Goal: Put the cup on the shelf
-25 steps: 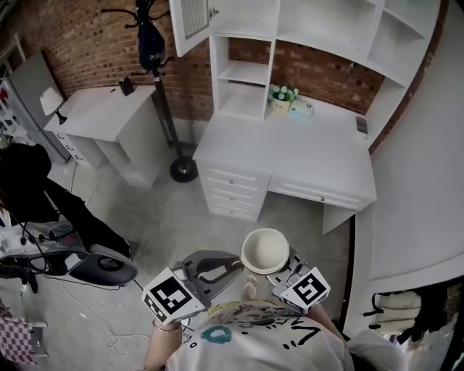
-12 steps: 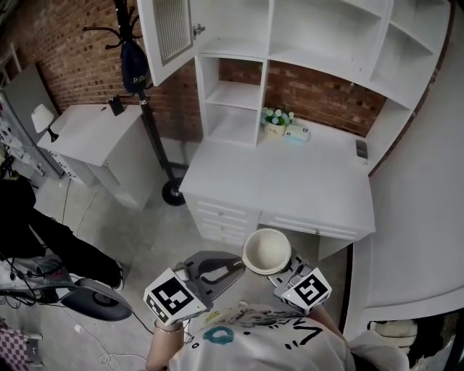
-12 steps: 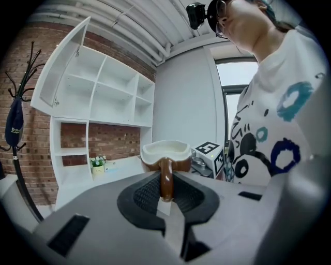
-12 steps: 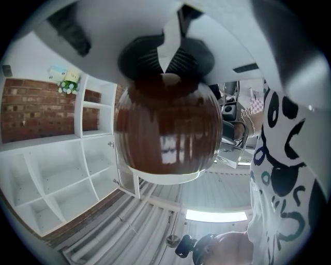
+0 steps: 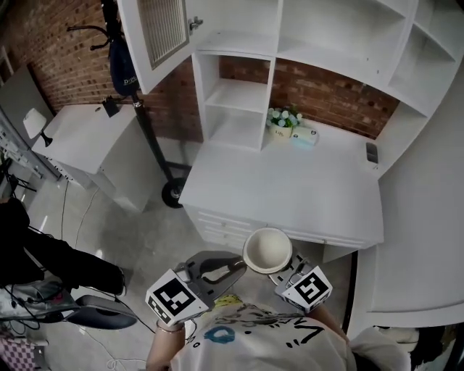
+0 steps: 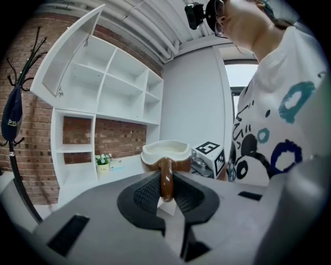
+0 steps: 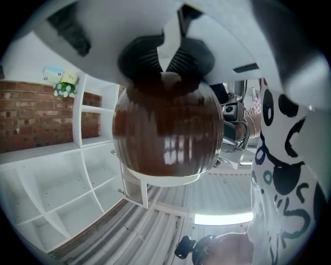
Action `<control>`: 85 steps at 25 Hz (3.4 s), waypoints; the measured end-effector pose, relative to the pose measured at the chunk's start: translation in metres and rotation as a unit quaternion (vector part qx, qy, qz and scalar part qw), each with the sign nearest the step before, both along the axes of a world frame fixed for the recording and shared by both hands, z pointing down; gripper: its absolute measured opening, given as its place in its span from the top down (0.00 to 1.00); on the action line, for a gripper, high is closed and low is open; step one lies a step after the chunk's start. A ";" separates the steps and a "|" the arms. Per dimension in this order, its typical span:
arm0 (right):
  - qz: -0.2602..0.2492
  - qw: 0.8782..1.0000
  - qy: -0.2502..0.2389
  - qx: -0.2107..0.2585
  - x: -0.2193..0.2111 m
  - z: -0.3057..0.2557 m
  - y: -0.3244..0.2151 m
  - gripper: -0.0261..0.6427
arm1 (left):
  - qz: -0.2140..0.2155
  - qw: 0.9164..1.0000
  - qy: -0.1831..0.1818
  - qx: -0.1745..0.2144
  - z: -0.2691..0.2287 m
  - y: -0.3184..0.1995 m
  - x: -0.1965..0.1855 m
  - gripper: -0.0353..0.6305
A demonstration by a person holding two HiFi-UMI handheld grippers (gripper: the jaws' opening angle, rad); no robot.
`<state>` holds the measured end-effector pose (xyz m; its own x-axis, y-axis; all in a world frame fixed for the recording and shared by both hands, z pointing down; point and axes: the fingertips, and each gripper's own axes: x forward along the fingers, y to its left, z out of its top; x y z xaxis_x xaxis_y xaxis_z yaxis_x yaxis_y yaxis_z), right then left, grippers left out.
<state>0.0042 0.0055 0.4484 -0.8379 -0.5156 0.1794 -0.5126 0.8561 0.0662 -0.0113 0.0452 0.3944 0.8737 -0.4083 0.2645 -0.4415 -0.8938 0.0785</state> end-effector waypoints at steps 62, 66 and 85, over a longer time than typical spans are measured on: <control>0.119 0.989 -0.093 -0.003 0.042 -0.041 -0.339 0.92 | -0.202 0.976 0.078 0.009 -0.020 -0.502 -0.050 0.86; 0.107 0.990 -0.091 0.000 0.030 -0.039 -0.340 0.92 | -0.204 0.976 0.074 -0.005 -0.016 -0.550 -0.051 0.86; 0.110 0.988 -0.095 -0.051 0.031 -0.019 -0.379 0.92 | -0.199 0.977 -0.039 -0.065 0.039 -0.700 -0.002 0.86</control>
<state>0.0347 -0.3736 0.4298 -0.7314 -0.6761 0.0892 -0.6815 0.7202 -0.1297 -0.0133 -0.6552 0.4330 0.6277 -0.6706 0.3954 -0.7614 -0.6345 0.1327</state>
